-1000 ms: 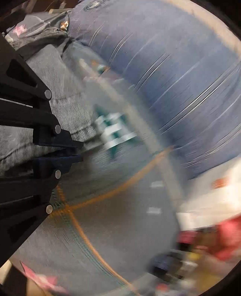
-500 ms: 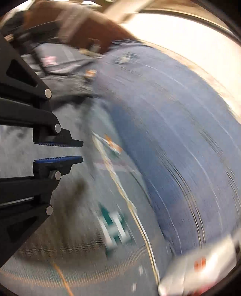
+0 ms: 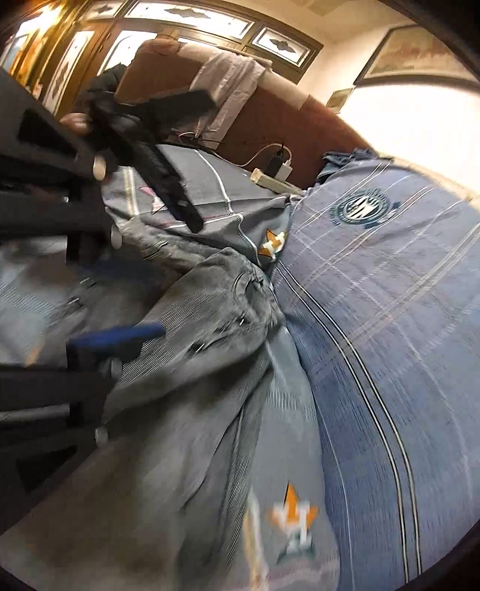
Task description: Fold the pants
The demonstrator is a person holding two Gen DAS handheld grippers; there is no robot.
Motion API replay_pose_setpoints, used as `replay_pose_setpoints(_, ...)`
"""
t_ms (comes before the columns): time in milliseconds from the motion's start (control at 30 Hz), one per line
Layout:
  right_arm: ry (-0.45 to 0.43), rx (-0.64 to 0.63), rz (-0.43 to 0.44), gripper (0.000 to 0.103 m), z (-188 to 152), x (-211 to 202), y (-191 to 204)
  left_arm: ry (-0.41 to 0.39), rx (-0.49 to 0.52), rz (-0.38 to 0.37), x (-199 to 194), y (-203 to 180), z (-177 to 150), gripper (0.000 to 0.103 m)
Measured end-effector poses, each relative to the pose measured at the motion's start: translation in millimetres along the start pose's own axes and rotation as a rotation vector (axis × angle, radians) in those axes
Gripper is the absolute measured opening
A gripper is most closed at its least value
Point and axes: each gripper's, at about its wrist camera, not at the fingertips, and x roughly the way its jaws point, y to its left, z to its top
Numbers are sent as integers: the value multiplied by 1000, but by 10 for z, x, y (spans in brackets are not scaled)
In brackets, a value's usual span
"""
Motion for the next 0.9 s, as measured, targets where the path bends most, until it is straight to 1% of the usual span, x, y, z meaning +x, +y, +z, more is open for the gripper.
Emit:
replay_pose_setpoints(33, 10, 3, 20, 80, 96, 95, 35, 5, -15, 2, -4, 46, 12, 69)
replay_pose_setpoints(100, 13, -13, 3, 80, 264, 228, 135, 18, -46, -10, -5, 148, 33, 69)
replay_pose_setpoints(133, 10, -16, -12, 80, 328, 362, 144, 24, -62, -8, -4, 202, 47, 69)
replay_pose_setpoints(167, 6, -25, -50, 79, 414, 418, 162, 26, -72, -4, -19, 228, 55, 69)
replay_pose_setpoints(200, 7, -50, -138, 79, 516, 505, 174, 30, -77, 1, -27, 254, 65, 69)
replay_pose_setpoints(267, 6, -35, -223, 78, 637, 585, 119, 38, -79, 6, -28, 282, 85, 69)
replay_pose_setpoints(300, 0, -13, -253, 78, 693, 637, 68, 43, -82, 9, -30, 301, 92, 69)
replay_pose_setpoints(333, 10, -2, -266, 78, 747, 692, 22, 47, -86, 13, -28, 317, 94, 69)
replay_pose_setpoints(367, 37, 1, -261, 77, 789, 752, -13, 50, -92, 17, -34, 325, 93, 69)
replay_pose_setpoints(400, 67, 0, -247, 75, 811, 791, -34, 56, -103, 21, -34, 348, 96, 69)
replay_pose_setpoints(433, 81, 0, -231, 68, 827, 836, -34, 62, -109, 19, -28, 359, 99, 69)
replay_pose_setpoints(467, 107, -5, -214, 65, 832, 900, -16, 71, -123, 14, -19, 384, 101, 69)
replay_pose_setpoints(500, 132, -15, -219, 62, 833, 964, 9, 75, -134, 12, -11, 406, 102, 69)
replay_pose_setpoints(533, 158, -26, -244, 56, 817, 1024, 23, 77, -144, 19, -4, 419, 102, 69)
replay_pose_setpoints(567, 182, -24, -260, 55, 803, 1099, 13, 81, -151, 21, 7, 433, 103, 69)
replay_pose_setpoints(600, 193, -25, -249, 55, 806, 1166, 12, 88, -157, 19, 19, 444, 103, 69)
replay_pose_setpoints(667, 216, -34, -264, 24, 766, 1226, 21, 102, -170, 1, 37, 463, 101, 69)
replay_pose_setpoints(700, 214, -47, -253, 20, 750, 1224, 59, 104, -177, -7, 37, 472, 102, 69)
replay_pose_setpoints(733, 200, -93, -225, 16, 705, 1176, 169, 102, -182, -14, 32, 479, 102, 69)
replay_pose_setpoints(767, 187, -118, -222, 16, 678, 1132, 228, 97, -188, -17, 27, 479, 109, 69)
replay_pose_setpoints(800, 160, -170, -234, 16, 606, 1050, 361, 91, -193, -26, 14, 481, 111, 69)
replay_pose_setpoints(833, 119, -248, -243, 15, 507, 955, 529, 89, -194, -45, 4, 483, 115, 69)
replay_pose_setpoints(867, 93, -308, -219, 15, 396, 880, 666, 90, -196, -61, -1, 484, 120, 69)
replay_pose_setpoints(900, 91, -342, -193, 15, 311, 857, 759, 89, -201, -76, -6, 487, 125, 69)
